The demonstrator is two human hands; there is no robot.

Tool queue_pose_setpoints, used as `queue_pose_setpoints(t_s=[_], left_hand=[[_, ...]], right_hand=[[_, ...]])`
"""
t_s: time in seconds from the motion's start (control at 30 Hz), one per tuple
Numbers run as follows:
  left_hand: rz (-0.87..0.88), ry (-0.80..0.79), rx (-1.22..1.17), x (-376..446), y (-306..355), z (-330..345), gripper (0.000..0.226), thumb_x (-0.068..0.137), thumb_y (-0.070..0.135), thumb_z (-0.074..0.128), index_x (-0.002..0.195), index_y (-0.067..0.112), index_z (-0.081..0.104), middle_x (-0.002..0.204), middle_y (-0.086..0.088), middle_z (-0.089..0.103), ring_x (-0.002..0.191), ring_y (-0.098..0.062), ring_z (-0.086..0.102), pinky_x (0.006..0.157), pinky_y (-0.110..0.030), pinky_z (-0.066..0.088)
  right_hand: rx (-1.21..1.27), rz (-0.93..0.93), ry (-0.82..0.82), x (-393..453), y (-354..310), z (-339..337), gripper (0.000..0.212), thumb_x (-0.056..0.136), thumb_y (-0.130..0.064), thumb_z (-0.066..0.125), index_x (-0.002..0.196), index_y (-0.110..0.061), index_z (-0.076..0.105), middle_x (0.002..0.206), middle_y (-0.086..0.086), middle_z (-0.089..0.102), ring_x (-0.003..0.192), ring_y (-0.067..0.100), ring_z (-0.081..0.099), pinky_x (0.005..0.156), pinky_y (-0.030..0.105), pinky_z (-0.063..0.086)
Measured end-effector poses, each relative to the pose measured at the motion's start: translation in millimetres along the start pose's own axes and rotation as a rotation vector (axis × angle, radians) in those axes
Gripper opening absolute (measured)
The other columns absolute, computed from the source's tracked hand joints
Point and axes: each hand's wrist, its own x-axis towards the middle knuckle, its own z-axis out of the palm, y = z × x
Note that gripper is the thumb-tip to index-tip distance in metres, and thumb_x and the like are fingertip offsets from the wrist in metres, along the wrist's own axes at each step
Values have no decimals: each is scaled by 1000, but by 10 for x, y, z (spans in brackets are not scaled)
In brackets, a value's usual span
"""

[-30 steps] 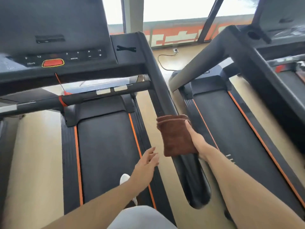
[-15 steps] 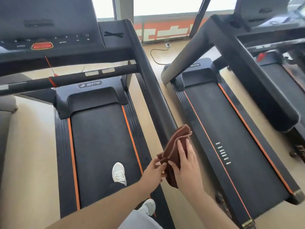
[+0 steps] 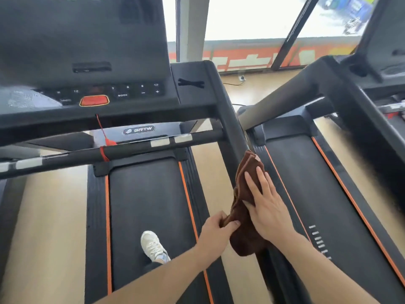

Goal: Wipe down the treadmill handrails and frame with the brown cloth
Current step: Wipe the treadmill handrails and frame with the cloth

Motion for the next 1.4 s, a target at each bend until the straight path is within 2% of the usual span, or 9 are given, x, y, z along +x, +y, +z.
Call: queue_pose_setpoints(t_s=[0.1,0.2,0.3,0.43,0.83,1.0,1.07,1.27,1.4], left_hand=[[78,-5,-7,288,443,-431,25,87,39,73,86,25,52,92,2,68,87,-13,65,78,-33,58],[183,7,57,516,864,-810,25,89,32,74,105,31,54,102,10,69,94,-3,66,79,-18,55],[290,86,113,683,1216,-1116,26,89,20,73,102,37,58,94,16,70,87,1,65,71,-7,46],[364,249,83,934,1562,-1421,24,89,18,73,101,35,60,96,18,69,85,1,64,72,-11,49],[337,390,-19,1525,2149,-1950,22,92,13,68,97,34,63,90,17,71,84,-4,65,71,-9,47],[311,454,-36,1623,2256,-1955,22,93,12,67,98,33,65,86,9,71,83,-8,66,66,-10,48],[321,465,-55,1590,2286,-1921,22,93,9,67,99,30,65,87,5,72,79,-10,66,63,-10,48],[327,438,-14,1465,2140,-1786,32,89,4,70,105,29,61,87,10,72,80,-6,66,66,-8,47],[321,389,26,1416,1981,-1634,38,87,6,72,105,35,58,87,15,71,79,-6,66,71,-14,51]], right_hand=[[5,22,19,596,-117,-68,62,105,-57,18,164,-39,9,173,-11,-8,160,20,-3,123,45,26],[11,5,11,1167,-252,-188,63,103,-57,19,163,-40,16,171,-16,-7,159,17,-8,125,38,8],[4,-49,35,1688,-341,-287,55,107,-49,28,162,-39,25,172,-15,2,160,16,-7,126,32,0],[-38,-117,34,2460,-456,-367,56,108,-51,25,163,-36,24,170,-16,6,159,15,-8,127,33,-7],[-137,-245,17,4623,-1029,-618,65,105,-63,12,164,-35,15,172,-10,17,160,16,4,129,50,-3],[-62,-222,-3,5130,-1333,-649,57,104,-62,22,145,-31,46,147,2,58,139,30,48,125,53,18],[-44,-254,-6,5162,-1353,-665,59,102,-65,22,142,-31,49,142,2,61,132,31,54,124,52,23],[-50,-446,-68,4608,-1208,-598,76,99,-73,22,164,-36,12,172,-10,12,160,15,2,129,46,-3],[-120,-466,-156,3909,-911,-651,94,88,-87,28,165,-37,7,172,-10,1,159,13,-9,129,42,-9]])
